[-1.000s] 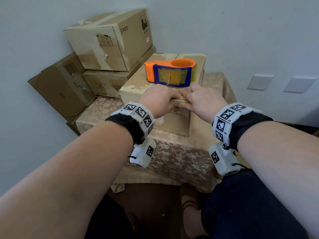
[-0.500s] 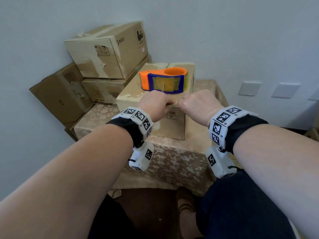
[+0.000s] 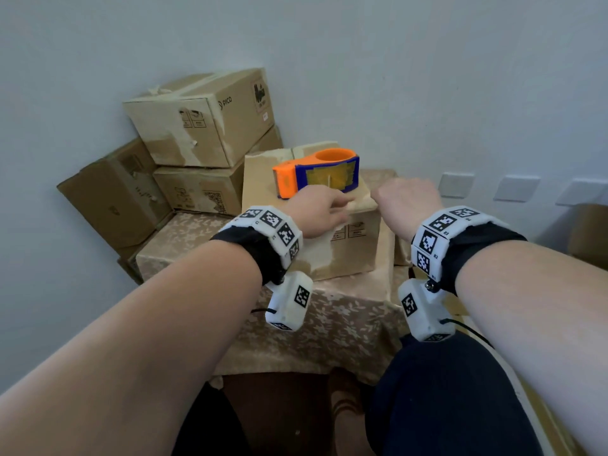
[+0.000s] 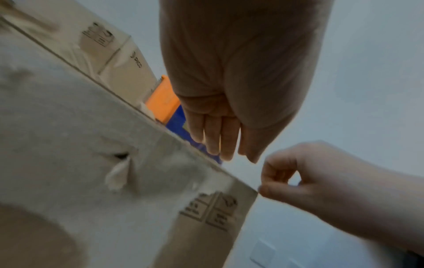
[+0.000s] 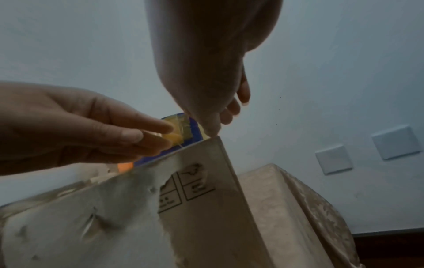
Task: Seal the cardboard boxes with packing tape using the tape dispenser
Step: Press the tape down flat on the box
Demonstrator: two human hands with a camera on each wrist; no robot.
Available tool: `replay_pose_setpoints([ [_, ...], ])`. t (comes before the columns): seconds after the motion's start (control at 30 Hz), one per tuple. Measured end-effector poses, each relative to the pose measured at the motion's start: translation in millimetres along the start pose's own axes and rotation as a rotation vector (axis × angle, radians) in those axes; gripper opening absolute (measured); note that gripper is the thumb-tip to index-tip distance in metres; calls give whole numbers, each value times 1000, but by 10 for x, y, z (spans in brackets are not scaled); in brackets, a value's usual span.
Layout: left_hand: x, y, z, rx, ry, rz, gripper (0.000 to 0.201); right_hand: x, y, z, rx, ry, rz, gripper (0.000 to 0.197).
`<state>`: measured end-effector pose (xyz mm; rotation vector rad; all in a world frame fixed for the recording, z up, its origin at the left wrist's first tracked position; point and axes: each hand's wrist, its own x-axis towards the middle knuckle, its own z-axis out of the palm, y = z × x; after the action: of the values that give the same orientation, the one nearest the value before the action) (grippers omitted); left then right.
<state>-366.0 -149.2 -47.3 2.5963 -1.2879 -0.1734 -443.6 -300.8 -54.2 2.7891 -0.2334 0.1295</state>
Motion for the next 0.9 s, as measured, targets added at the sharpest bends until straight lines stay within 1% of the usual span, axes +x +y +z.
replay_pose_setpoints([
  [0.03, -37, -60, -64, -26, 24, -23, 43, -7, -17, -31, 30, 9, 5, 22],
  [0.1, -128, -215, -191, -59, 55, -84, 39, -15, -67, -88, 130, 50, -36, 12],
  [0.17, -233, -424, -303, -25, 64, -156, 39, -11, -171, -132, 222, 98, -105, 11],
  [0.23, -354, -639, -371, 32, 68, -247, 47, 7, -319, -162, 260, 102, -167, 26],
  [0.3, -470, -805, -387, 86, 65, -329, 64, 56, -481, -186, 275, 73, -209, 41],
  [0.37, -561, -907, -367, 154, 17, -366, 73, 112, -633, -201, 294, 49, -243, 47],
  [0.43, -639, -995, -333, 204, -35, -351, 72, 158, -796, -219, 318, 32, -275, 50],
  [0.5, -669, -1050, -293, 238, -78, -297, 70, 192, -935, -238, 343, 21, -304, 51],
  [0.57, -648, -1088, -247, 284, -106, -248, 74, 224, -1040, -266, 354, 15, -329, 51],
  [0.63, -607, -1131, -209, 322, -109, -213, 79, 261, -1122, -273, 333, 7, -346, 47],
  [0.7, -553, -1201, -184, 356, -112, -170, 82, 297, -1193, -259, 262, 13, -347, 42],
  [0.8, -510, -1262, -196, 388, -143, -138, 83, 295, -1279, -262, 158, 52, -344, 35],
  [0.9, -498, -1285, -215, 364, -123, -97, 83, 273, -1339, -321, 150, 95, -345, 28],
])
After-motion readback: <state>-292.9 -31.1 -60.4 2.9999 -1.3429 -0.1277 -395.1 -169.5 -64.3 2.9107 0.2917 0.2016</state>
